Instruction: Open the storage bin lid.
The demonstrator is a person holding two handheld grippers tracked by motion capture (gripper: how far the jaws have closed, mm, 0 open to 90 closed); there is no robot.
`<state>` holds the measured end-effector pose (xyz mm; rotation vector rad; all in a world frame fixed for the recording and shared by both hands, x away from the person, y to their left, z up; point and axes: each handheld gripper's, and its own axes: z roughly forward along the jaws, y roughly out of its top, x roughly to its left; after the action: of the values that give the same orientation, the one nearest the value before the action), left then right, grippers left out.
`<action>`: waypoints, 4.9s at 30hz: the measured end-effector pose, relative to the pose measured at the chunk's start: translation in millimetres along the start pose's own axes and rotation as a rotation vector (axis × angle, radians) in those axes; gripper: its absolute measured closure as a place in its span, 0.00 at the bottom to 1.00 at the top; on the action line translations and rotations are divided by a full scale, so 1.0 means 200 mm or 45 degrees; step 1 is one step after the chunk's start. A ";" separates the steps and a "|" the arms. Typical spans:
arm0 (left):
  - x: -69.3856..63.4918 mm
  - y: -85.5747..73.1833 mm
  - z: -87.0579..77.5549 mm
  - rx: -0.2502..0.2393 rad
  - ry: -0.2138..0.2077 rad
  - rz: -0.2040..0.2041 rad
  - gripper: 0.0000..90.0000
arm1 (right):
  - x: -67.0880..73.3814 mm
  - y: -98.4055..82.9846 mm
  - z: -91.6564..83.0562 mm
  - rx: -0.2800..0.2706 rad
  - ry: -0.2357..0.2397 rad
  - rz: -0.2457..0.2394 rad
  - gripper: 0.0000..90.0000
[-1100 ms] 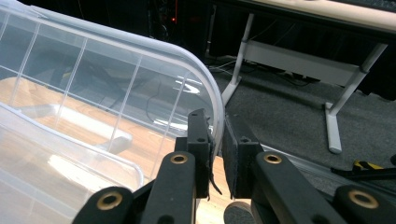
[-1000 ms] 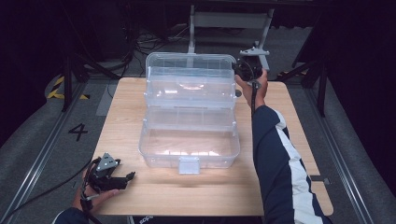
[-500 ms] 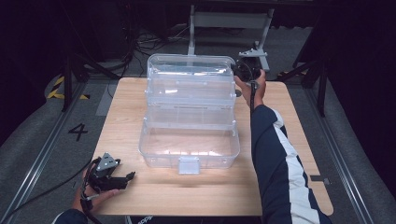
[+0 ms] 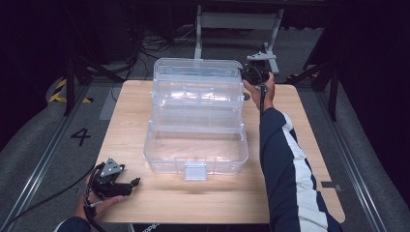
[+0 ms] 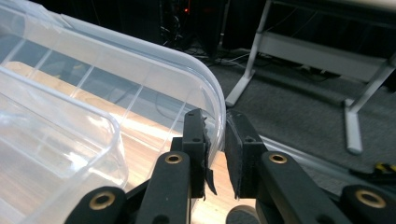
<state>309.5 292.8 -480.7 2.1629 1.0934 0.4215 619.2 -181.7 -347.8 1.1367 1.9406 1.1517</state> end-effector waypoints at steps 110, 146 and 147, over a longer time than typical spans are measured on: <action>0.00 0.00 0.00 -0.003 0.009 0.003 0.23 | 0.07 -0.21 -0.78 0.069 0.147 -0.327 0.60; 0.00 0.00 0.00 -0.005 0.011 0.004 0.23 | 0.18 -0.57 -0.98 0.168 0.173 -0.455 0.49; 0.00 0.00 0.00 -0.004 0.011 0.004 0.23 | 0.18 -0.58 -0.99 0.169 0.171 -0.462 0.49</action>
<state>309.5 292.5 -481.3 2.1620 1.0933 0.4339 399.5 -253.9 -367.4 0.7419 2.2402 0.9331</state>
